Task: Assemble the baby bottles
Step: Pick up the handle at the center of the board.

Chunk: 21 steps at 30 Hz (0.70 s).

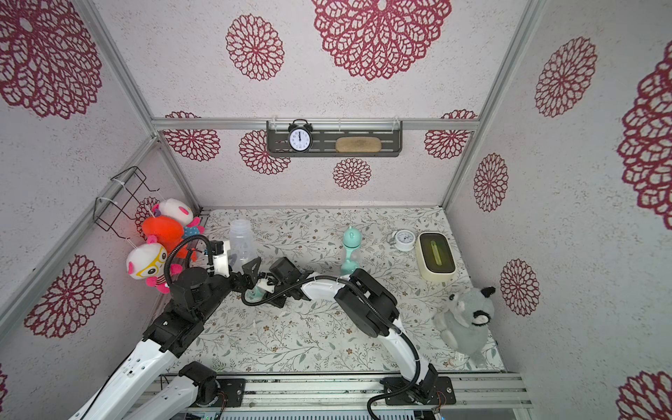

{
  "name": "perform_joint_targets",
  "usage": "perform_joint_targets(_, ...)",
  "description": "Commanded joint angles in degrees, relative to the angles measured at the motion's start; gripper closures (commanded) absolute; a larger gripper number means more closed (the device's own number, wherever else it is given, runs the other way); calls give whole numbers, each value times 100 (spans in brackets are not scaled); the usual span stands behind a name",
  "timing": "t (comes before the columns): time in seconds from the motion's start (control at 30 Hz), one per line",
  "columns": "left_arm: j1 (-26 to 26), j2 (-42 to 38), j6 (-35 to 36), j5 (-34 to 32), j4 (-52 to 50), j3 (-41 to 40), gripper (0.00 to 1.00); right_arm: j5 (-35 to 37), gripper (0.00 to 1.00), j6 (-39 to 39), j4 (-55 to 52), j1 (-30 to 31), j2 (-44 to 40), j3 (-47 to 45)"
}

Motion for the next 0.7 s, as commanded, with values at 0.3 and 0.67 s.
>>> perform_joint_targets(0.3, 43, -84, -39, -22, 100, 116, 100, -335, 66, -110, -521, 37, 60, 277)
perform_joint_targets(0.67, 44, -88, -21, -99, 152, 98, 100, -518, 72, -62, -664, 42, -11, 349)
